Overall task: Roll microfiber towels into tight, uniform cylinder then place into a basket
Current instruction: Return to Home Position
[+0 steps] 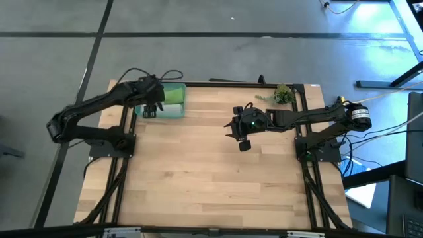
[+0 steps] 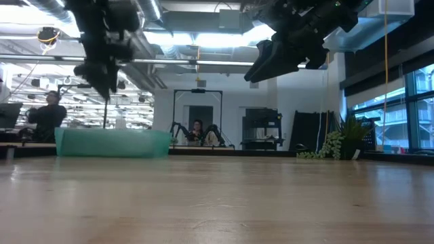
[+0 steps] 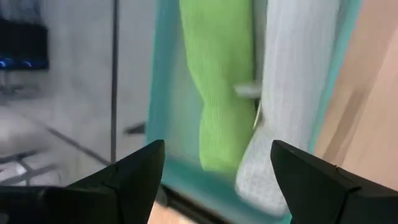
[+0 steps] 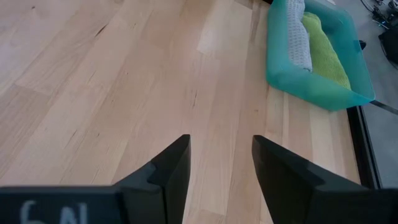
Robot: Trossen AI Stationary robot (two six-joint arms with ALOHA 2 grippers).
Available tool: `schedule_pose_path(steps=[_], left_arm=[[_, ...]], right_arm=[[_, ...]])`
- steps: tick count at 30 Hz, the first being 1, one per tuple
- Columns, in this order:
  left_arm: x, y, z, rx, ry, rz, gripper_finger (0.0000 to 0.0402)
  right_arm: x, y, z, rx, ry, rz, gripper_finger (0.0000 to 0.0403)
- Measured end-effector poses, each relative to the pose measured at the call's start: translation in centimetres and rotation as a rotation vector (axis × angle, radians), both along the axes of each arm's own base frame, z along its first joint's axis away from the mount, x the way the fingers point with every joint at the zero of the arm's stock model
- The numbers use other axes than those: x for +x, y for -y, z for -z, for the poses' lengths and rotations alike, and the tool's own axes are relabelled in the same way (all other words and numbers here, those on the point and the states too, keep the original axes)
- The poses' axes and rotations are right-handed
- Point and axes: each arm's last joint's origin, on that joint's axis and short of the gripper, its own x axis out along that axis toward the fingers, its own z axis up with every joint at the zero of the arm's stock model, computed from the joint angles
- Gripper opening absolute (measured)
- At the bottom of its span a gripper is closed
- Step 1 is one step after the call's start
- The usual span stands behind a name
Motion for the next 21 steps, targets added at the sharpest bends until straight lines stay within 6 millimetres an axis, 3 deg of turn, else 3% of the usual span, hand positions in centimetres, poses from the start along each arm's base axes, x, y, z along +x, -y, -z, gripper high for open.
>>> schedule_pose_path(steps=[11, 21], left_arm=[[-0.9, 7.0, -3.8, -0.066, 0.443, 0.131, 0.0289], [-3.1, 10.7, -5.5, -0.142, 0.685, 0.166, 0.0289]], right_arm=[[0.0, 0.0, 0.0, 0.0, 0.0, 0.0, 0.0172], [0.1, 0.0, -0.1, -0.001, 0.011, -0.001, 0.0172]])
